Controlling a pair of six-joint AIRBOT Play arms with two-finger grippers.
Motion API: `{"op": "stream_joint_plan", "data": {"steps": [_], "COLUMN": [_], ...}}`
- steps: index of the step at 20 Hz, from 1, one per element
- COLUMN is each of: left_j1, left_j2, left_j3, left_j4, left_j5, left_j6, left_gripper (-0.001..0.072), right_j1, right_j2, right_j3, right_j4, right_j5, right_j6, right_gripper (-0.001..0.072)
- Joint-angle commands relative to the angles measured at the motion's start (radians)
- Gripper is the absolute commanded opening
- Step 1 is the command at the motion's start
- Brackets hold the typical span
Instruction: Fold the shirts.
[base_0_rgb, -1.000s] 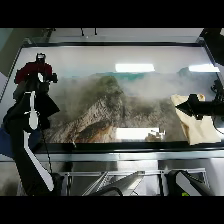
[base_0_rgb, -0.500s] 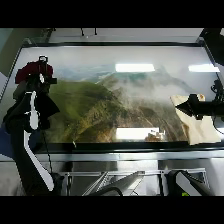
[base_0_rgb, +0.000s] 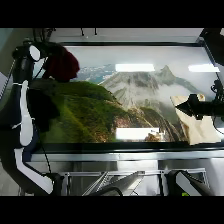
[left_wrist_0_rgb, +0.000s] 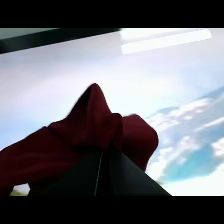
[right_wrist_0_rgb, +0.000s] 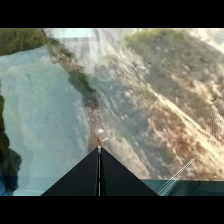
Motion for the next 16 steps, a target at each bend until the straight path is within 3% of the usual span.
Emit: {"op": "stream_joint_plan", "data": {"steps": [1,5,8,15,16], "left_j1": [-0.119,-0.265,-0.37,-0.592,-0.596], "left_j2": [0.196,0.38,0.46,0.488,0.48], "left_j3": [0.0,-0.136,-0.325,-0.722,-0.733], "left_j4": [-0.123,-0.124,-0.124,-0.114,-0.106], "left_j5": [-0.239,-0.455,-0.557,-0.6,-0.627], "left_j6": [-0.003,-0.134,-0.184,-0.202,-0.203], "left_gripper": [0.0011,0.001,0.0011,0.0015,0.0209], "right_j1": [0.0,0.0,0.0,0.0,0.0], "right_j2": [0.001,0.001,0.001,0.001,0.001], "right_j3": [0.0,0.0,0.0,0.0,0.0], "right_j4": [0.0,0.0,0.0,0.0,0.0], "right_j5": [0.0,0.0,0.0,0.0,0.0], "right_j6": [0.0,0.0,0.0,0.0,0.0], "right_gripper": [0.0019,0.0019,0.0019,0.0019,0.0019]}}
